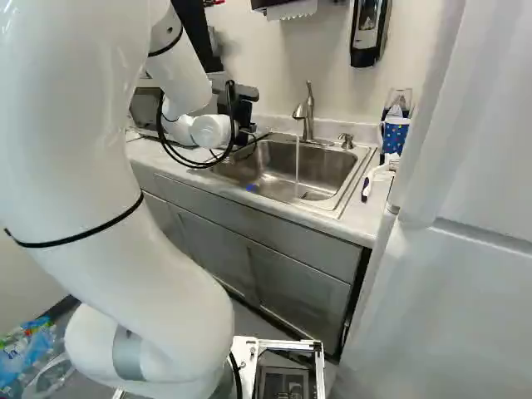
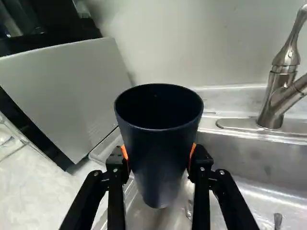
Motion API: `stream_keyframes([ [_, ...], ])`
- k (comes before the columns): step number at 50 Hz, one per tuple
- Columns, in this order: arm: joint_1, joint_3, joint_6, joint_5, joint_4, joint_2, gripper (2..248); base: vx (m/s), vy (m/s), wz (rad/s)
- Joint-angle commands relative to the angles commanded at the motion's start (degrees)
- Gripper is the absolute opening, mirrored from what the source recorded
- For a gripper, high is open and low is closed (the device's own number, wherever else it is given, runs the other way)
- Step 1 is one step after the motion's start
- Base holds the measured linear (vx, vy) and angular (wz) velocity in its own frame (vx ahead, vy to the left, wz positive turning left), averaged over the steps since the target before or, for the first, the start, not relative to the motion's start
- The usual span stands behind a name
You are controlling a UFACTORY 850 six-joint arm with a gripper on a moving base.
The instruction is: Rinse the cup and place it in the tray
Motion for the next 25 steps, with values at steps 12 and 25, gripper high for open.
stream_keyframes([
  [12,0.00,0.00,-7.22,0.00,0.00,0.00,126,0.000,0.000,0.000],
  [25,0.00,0.00,-13.24,0.00,0.00,0.00,126,0.000,0.000,0.000],
])
